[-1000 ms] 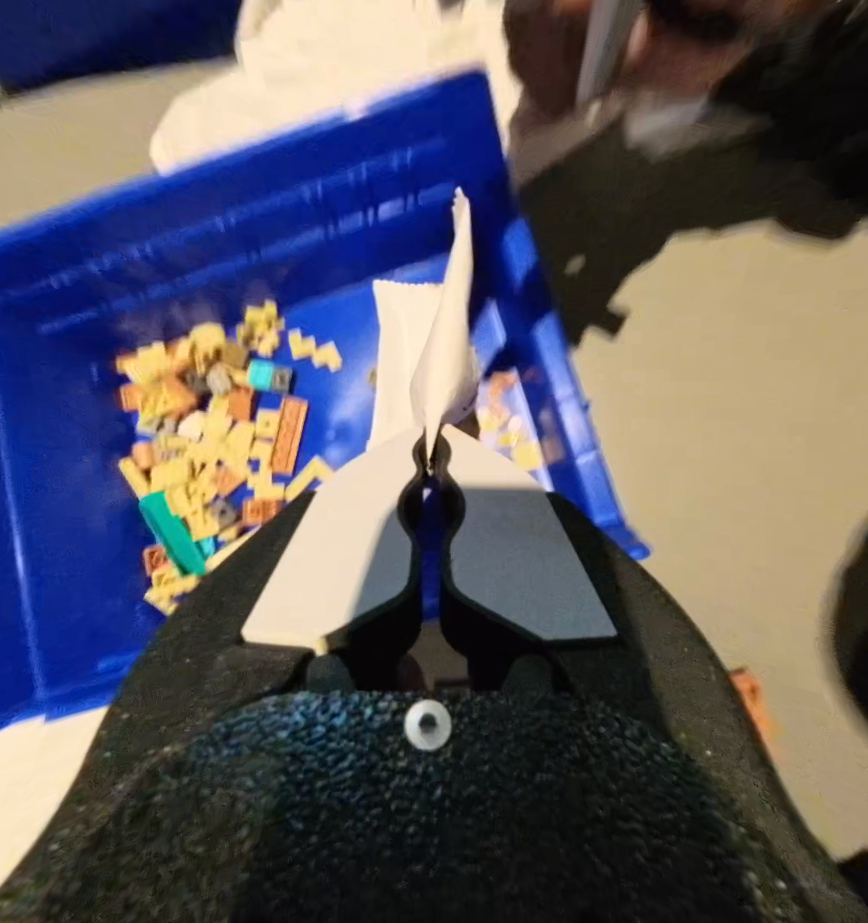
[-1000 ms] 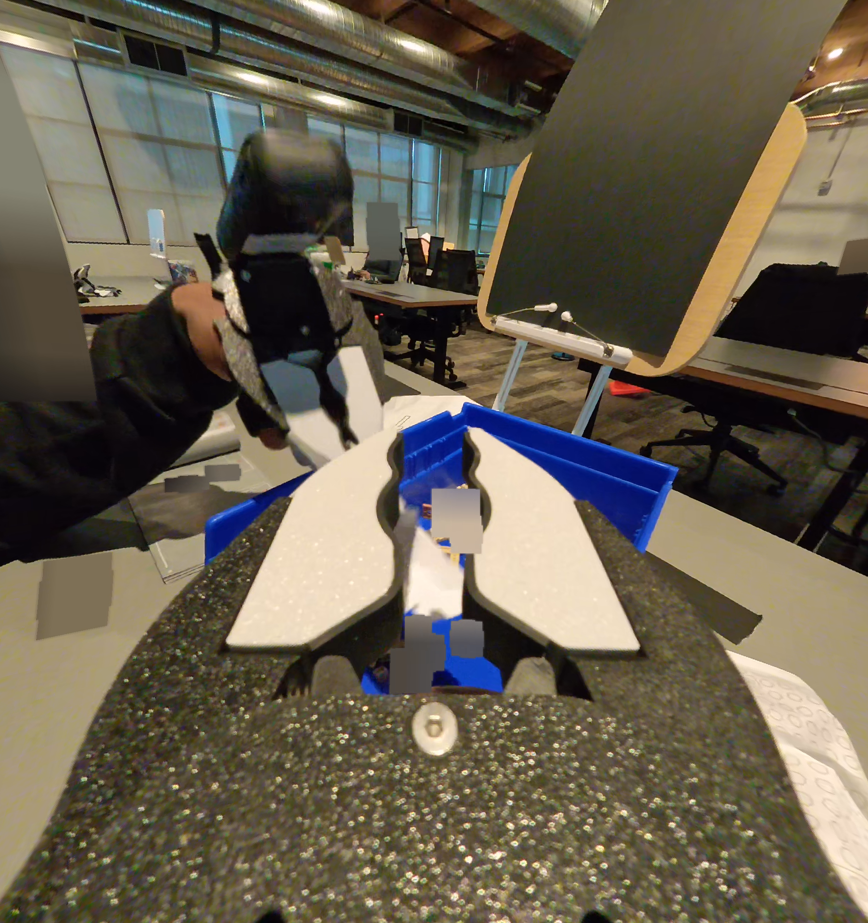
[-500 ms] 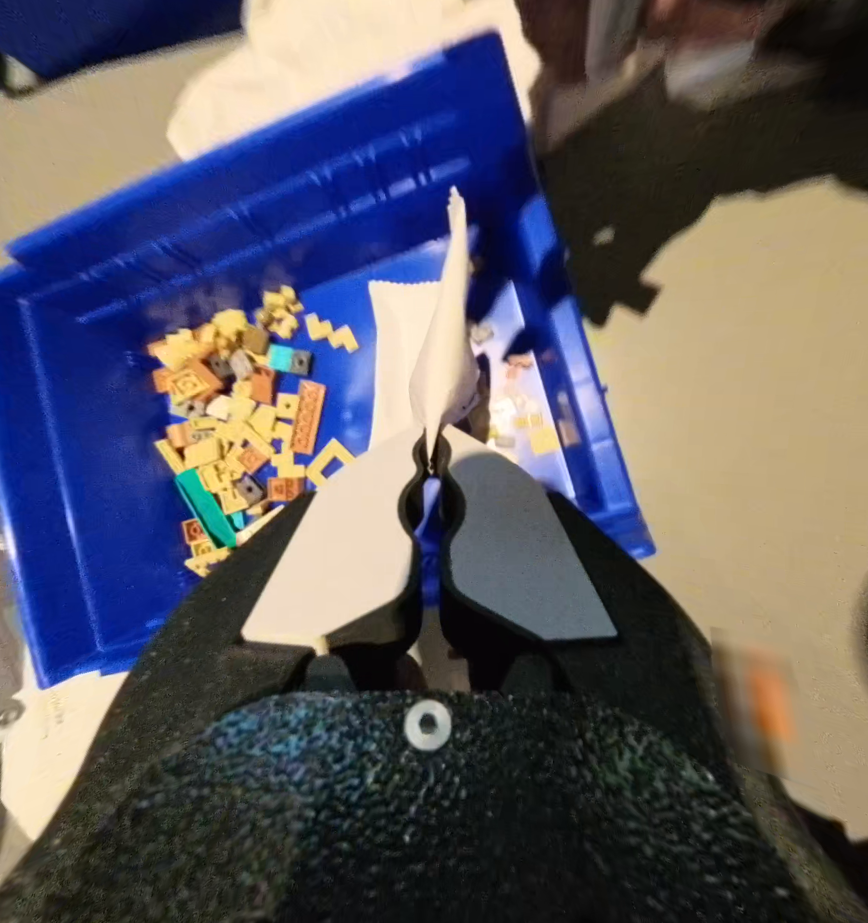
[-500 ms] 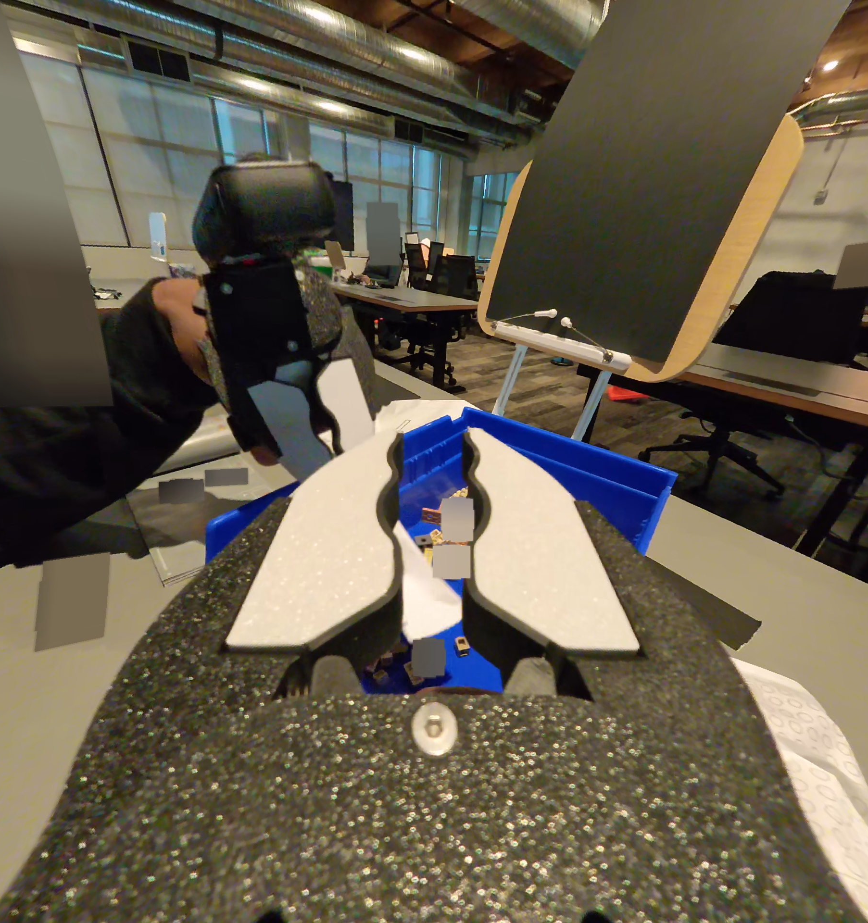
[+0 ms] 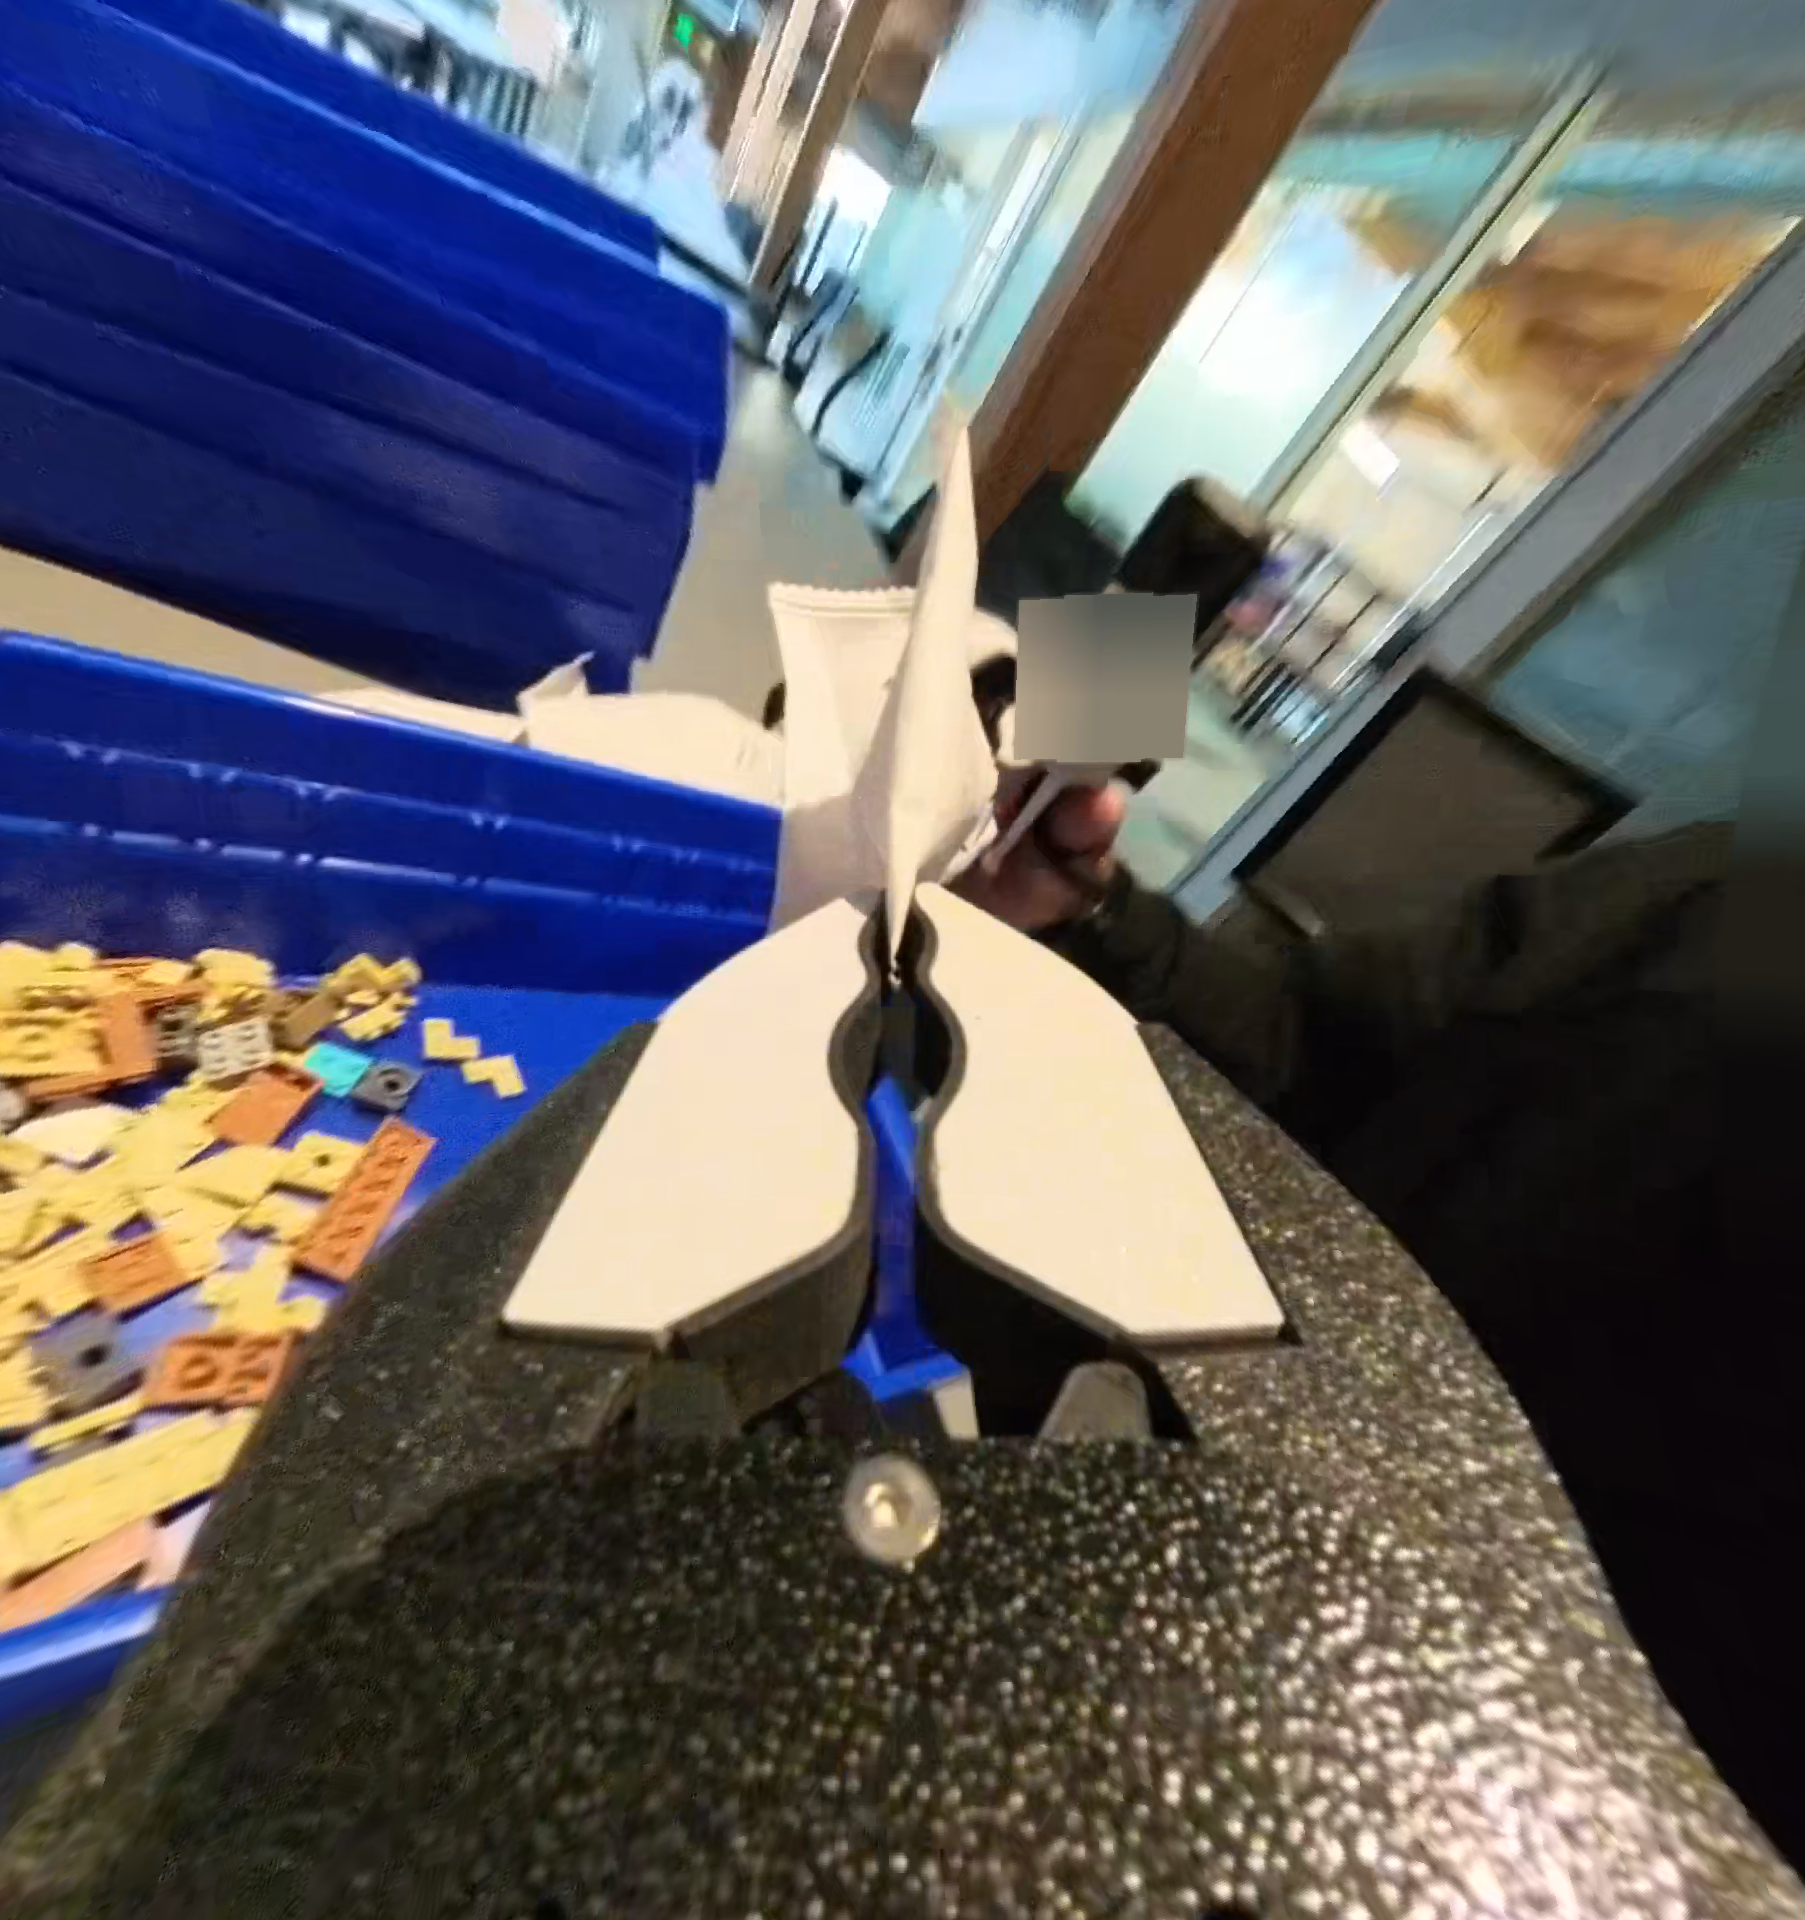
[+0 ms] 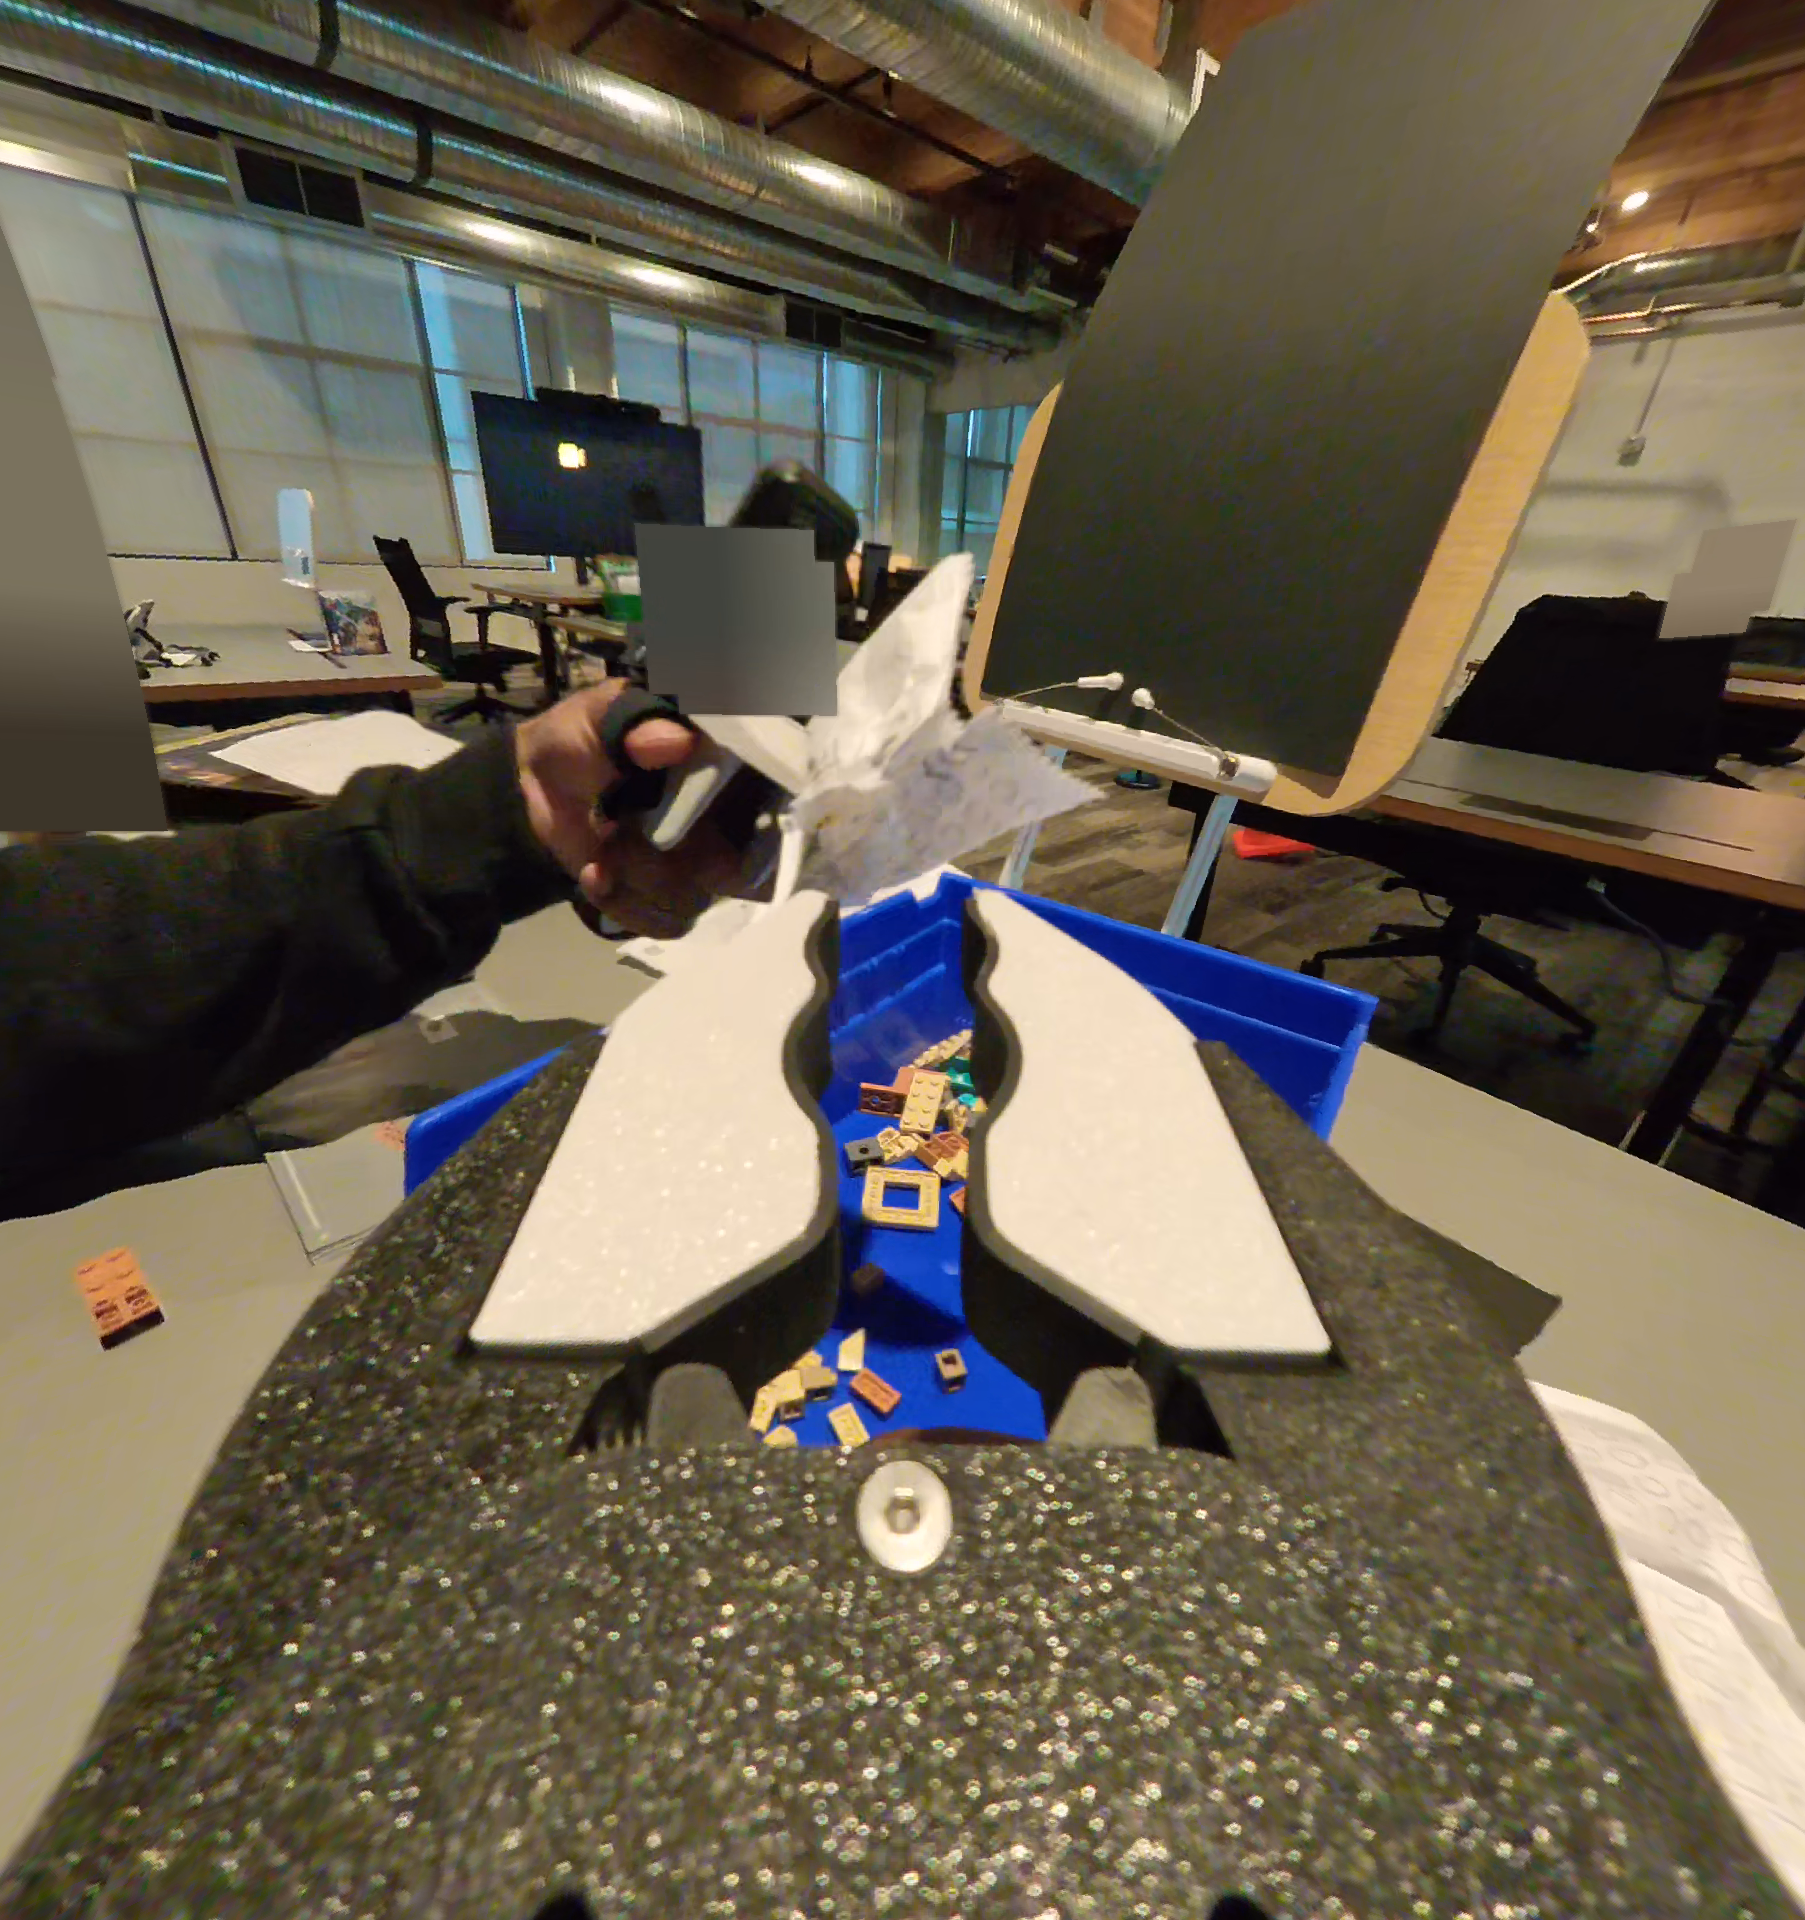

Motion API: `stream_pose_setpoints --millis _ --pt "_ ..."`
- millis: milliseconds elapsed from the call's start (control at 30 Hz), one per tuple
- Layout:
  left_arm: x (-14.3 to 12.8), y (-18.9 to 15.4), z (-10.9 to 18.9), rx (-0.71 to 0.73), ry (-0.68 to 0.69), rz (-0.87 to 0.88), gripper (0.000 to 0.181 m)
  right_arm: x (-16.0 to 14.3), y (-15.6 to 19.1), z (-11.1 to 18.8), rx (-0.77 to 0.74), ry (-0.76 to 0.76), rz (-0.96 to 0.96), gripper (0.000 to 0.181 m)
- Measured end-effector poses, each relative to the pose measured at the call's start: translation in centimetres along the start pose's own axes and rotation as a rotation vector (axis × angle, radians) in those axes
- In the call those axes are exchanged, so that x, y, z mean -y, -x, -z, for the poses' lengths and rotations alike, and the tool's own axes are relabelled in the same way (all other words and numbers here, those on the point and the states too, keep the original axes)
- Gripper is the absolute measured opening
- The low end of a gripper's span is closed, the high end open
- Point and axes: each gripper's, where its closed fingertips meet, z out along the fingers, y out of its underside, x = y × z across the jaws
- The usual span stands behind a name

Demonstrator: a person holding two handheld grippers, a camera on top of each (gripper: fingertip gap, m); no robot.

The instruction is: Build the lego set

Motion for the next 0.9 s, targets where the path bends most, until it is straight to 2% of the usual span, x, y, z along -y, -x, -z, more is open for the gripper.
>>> stream_pose_setpoints --millis 133,267,467,700,900 --pt "-0.1 0.4 -0.3 -0.095 -0.061 0.093 0.0 -1.1 0.7 -1.0 0.035 0.041 -0.068 0.025" --pt "-0.4 -0.3 -1.4 -0.159 -0.063 0.123 0.0 -2.6 1.4 -2.5 0.06 0.078 -0.23 0.036" --pt "-0.1 -1.8 -2.3 -0.241 -0.085 0.145 0.0 -1.4 2.3 -3.3 0.122 -0.012 -0.433 0.041" --pt "0.4 -3.1 -2.9 -0.297 -0.111 0.156 0.0 0.1 2.8 -3.2 0.206 -0.126 -0.567 0.017" --pt "0.6 -3.1 -3.0 -0.321 -0.141 0.169 0.0 0.5 3.0 -3.2 0.196 -0.134 -0.528 0.007"
